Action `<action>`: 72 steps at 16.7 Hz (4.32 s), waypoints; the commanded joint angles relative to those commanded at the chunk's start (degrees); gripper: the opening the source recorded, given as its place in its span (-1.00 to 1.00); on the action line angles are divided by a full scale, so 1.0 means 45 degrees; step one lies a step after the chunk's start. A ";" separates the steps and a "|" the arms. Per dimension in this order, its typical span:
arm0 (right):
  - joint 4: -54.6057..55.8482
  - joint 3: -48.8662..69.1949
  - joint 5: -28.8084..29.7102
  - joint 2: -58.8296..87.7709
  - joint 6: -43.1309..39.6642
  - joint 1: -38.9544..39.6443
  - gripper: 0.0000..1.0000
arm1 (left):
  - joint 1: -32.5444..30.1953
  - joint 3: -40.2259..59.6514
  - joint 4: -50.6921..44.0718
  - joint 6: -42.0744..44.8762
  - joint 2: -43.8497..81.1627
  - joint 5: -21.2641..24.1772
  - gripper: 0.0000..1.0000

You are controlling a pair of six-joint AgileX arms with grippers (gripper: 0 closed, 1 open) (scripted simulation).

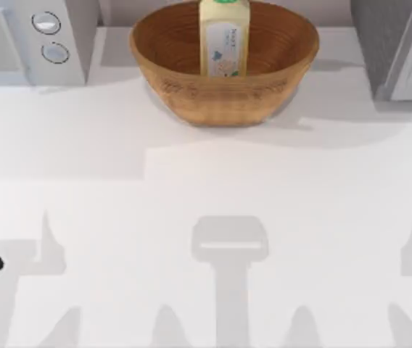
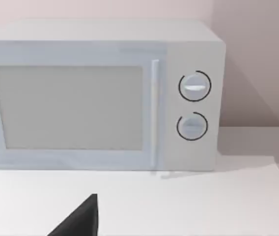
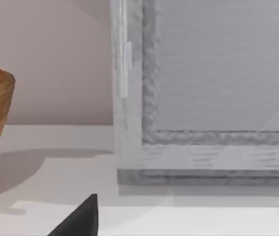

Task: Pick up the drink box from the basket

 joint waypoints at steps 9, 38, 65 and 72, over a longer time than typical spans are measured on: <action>0.0000 0.0000 0.0000 0.0000 0.0000 0.0000 1.00 | -0.1092 0.1806 0.1249 -0.0154 0.3484 -0.1056 1.00; 0.0000 0.0000 0.0000 0.0000 0.0000 0.0000 1.00 | -0.9150 1.6966 1.2375 0.0063 2.9316 -0.8629 1.00; 0.0000 0.0000 0.0000 0.0000 0.0000 0.0000 1.00 | -0.8346 1.9881 1.0938 0.0040 3.0818 -0.7808 -0.51; 0.0000 0.0000 0.0000 0.0000 0.0000 0.0000 1.00 | -0.8346 1.9881 1.0938 0.0040 3.0818 -0.7808 -1.00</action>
